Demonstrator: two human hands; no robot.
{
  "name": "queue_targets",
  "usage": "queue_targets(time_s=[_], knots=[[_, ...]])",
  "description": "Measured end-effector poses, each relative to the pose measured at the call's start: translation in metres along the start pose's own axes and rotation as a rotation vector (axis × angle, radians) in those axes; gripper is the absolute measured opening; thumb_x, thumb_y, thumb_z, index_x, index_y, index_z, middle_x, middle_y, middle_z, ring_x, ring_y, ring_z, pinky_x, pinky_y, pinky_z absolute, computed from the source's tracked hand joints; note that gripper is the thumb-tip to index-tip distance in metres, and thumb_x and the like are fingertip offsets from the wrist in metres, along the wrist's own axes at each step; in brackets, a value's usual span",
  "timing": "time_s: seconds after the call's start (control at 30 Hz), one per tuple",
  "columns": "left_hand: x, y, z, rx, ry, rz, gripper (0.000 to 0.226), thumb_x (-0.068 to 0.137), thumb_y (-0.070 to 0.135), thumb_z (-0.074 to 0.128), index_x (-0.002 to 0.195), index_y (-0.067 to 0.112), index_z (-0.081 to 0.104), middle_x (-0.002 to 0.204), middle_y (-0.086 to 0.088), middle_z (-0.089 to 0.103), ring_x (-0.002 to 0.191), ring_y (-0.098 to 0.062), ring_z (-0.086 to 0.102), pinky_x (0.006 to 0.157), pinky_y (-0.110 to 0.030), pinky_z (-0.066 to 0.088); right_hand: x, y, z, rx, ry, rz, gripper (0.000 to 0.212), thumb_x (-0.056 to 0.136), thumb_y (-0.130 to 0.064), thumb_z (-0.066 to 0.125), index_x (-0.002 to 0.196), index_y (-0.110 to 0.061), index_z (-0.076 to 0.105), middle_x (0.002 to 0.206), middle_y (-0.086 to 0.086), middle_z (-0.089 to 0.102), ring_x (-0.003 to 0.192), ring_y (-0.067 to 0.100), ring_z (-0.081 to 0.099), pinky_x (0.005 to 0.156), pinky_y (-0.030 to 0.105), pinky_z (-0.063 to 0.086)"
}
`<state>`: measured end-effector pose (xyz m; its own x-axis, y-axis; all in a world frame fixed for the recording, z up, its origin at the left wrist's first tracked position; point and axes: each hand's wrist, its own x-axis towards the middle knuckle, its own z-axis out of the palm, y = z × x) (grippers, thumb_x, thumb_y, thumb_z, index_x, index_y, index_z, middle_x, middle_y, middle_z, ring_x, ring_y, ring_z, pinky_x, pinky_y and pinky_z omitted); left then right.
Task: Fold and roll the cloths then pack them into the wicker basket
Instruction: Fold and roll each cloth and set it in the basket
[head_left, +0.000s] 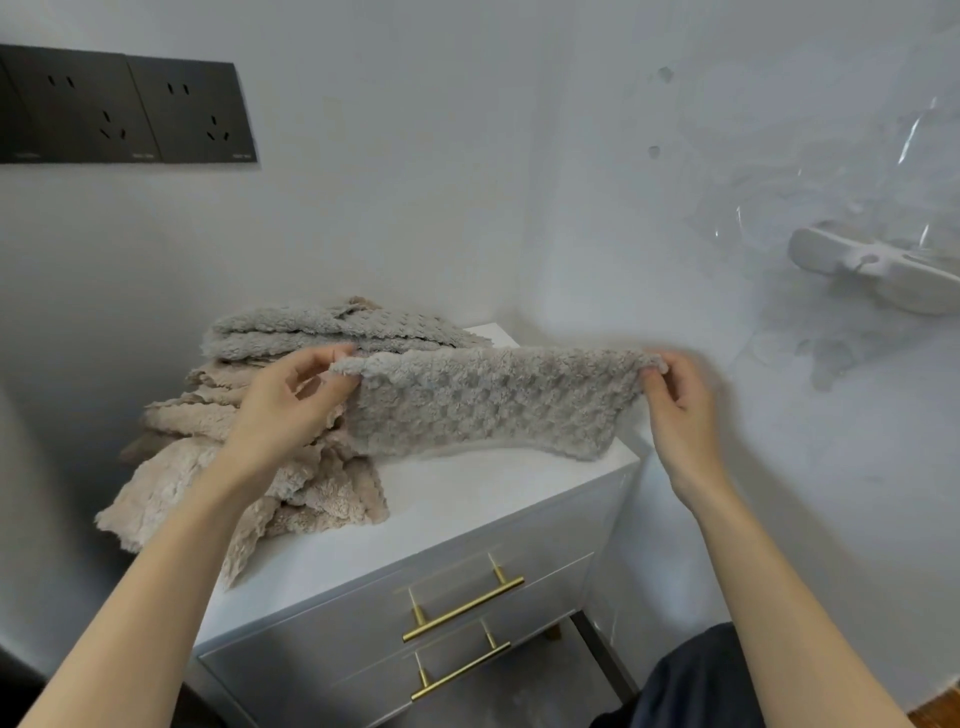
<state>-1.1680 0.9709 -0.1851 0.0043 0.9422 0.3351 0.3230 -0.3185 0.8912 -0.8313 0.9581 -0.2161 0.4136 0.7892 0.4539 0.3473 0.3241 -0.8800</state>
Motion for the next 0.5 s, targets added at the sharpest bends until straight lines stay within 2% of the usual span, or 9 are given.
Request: queue_targets(time_s=[0.03,0.1,0.17,0.23,0.27,0.33,0.4,0.43,0.5], knots=[[0.000,0.002,-0.001,-0.088,-0.046,-0.001,0.013,0.092,0.013,0.058,0.097,0.024,0.064,0.083,0.008,0.066,0.072,-0.014,0.050,0.075,-0.031,0.046,0.000,-0.001,0.001,0.055,0.002,0.006,0.014,0.099,-0.007,0.045,0.105,-0.012,0.056,0.092,-0.002,0.058,0.080,-0.003,0.055,0.075,0.014,0.042],[0.000,0.002,0.000,-0.203,-0.098,-0.024,0.014,0.095,0.012,0.053,0.098,0.025,0.058,0.059,0.012,0.052,0.055,-0.008,0.044,0.054,-0.016,0.037,0.002,-0.001,0.004,0.070,0.025,-0.005,0.012,0.099,-0.009,0.043,0.101,-0.015,0.053,0.082,-0.004,0.055,0.068,-0.005,0.050,0.065,0.013,0.038],[0.002,-0.001,0.003,-0.215,-0.093,-0.073,0.012,0.096,0.013,0.051,0.097,0.025,0.055,0.052,0.013,0.044,0.048,-0.005,0.037,0.049,-0.020,0.031,0.004,0.003,0.007,0.049,0.037,0.003,0.008,0.100,-0.014,0.045,0.100,-0.018,0.052,0.084,0.000,0.057,0.070,0.002,0.050,0.066,0.021,0.038],[0.004,-0.007,0.009,-0.178,-0.062,-0.119,0.008,0.097,0.016,0.052,0.098,0.024,0.052,0.058,0.008,0.050,0.053,-0.013,0.039,0.053,-0.030,0.031,0.007,0.011,0.012,-0.016,0.025,0.044,0.008,0.099,-0.021,0.047,0.104,-0.017,0.052,0.093,0.005,0.063,0.080,0.012,0.056,0.071,0.031,0.042],[0.005,-0.010,0.012,-0.128,-0.038,-0.125,0.006,0.097,0.018,0.052,0.097,0.025,0.052,0.063,0.005,0.054,0.055,-0.016,0.039,0.054,-0.031,0.031,0.010,0.016,0.014,-0.061,0.008,0.070,0.011,0.099,-0.024,0.048,0.106,-0.017,0.052,0.096,0.007,0.064,0.085,0.017,0.058,0.074,0.032,0.043],[0.006,-0.018,0.019,0.051,0.025,-0.106,0.006,0.095,0.025,0.054,0.095,0.028,0.050,0.077,0.008,0.061,0.056,-0.011,0.042,0.053,-0.026,0.031,0.015,0.028,0.018,-0.141,-0.045,0.132,0.014,0.097,-0.027,0.052,0.107,-0.017,0.052,0.099,0.008,0.064,0.090,0.022,0.060,0.077,0.032,0.044],[0.006,-0.024,0.025,0.271,0.074,-0.056,0.007,0.094,0.027,0.056,0.097,0.025,0.049,0.086,0.012,0.057,0.071,-0.008,0.050,0.058,-0.022,0.036,0.019,0.038,0.024,-0.228,-0.093,0.176,0.014,0.096,-0.028,0.055,0.105,-0.019,0.053,0.098,0.006,0.064,0.091,0.023,0.061,0.081,0.035,0.047],[0.006,-0.026,0.028,0.363,0.083,-0.021,0.010,0.094,0.026,0.056,0.100,0.022,0.049,0.087,0.011,0.056,0.077,-0.009,0.052,0.060,-0.022,0.038,0.021,0.042,0.026,-0.261,-0.106,0.189,0.013,0.095,-0.028,0.056,0.104,-0.020,0.053,0.096,0.006,0.064,0.090,0.023,0.061,0.081,0.036,0.048],[0.009,-0.033,0.034,0.499,0.088,0.030,0.016,0.095,0.025,0.055,0.106,0.013,0.052,0.085,0.006,0.055,0.075,-0.012,0.053,0.061,-0.028,0.042,0.024,0.050,0.032,-0.302,-0.110,0.196,0.012,0.094,-0.027,0.058,0.102,-0.020,0.053,0.092,0.006,0.064,0.084,0.022,0.061,0.073,0.032,0.046]])
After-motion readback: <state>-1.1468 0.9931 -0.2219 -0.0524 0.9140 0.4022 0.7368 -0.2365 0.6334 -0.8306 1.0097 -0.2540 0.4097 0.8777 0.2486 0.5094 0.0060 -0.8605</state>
